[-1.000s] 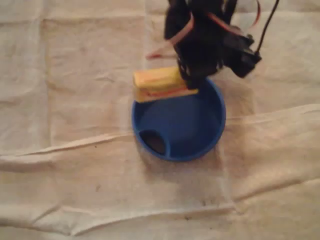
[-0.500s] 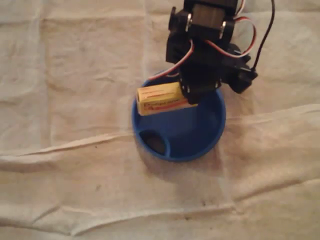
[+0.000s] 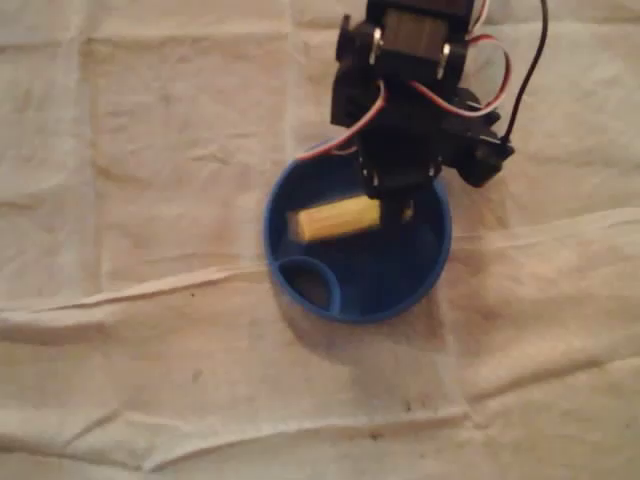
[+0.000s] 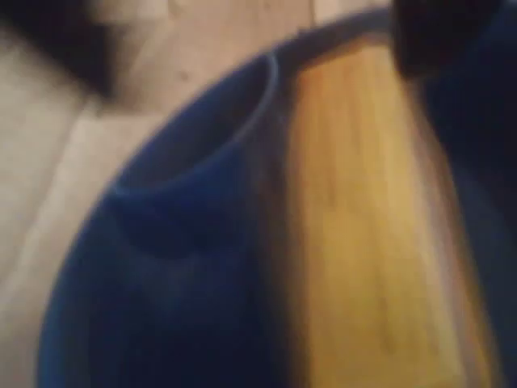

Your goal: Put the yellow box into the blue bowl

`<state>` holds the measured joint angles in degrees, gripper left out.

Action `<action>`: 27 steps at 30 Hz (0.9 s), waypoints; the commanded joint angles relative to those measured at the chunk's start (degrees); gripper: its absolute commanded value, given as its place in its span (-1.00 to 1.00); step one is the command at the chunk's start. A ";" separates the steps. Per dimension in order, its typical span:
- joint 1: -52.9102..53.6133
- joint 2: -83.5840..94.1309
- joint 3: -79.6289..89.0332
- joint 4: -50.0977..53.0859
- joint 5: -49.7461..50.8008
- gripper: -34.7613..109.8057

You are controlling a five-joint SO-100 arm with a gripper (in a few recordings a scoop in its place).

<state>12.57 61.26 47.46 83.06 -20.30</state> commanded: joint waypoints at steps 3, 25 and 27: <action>1.76 3.69 -3.25 1.32 0.18 -0.17; 2.81 33.40 -2.02 17.75 0.35 -0.52; 2.81 37.62 -0.53 17.84 0.35 -0.52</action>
<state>14.77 86.66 47.46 100.72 -20.30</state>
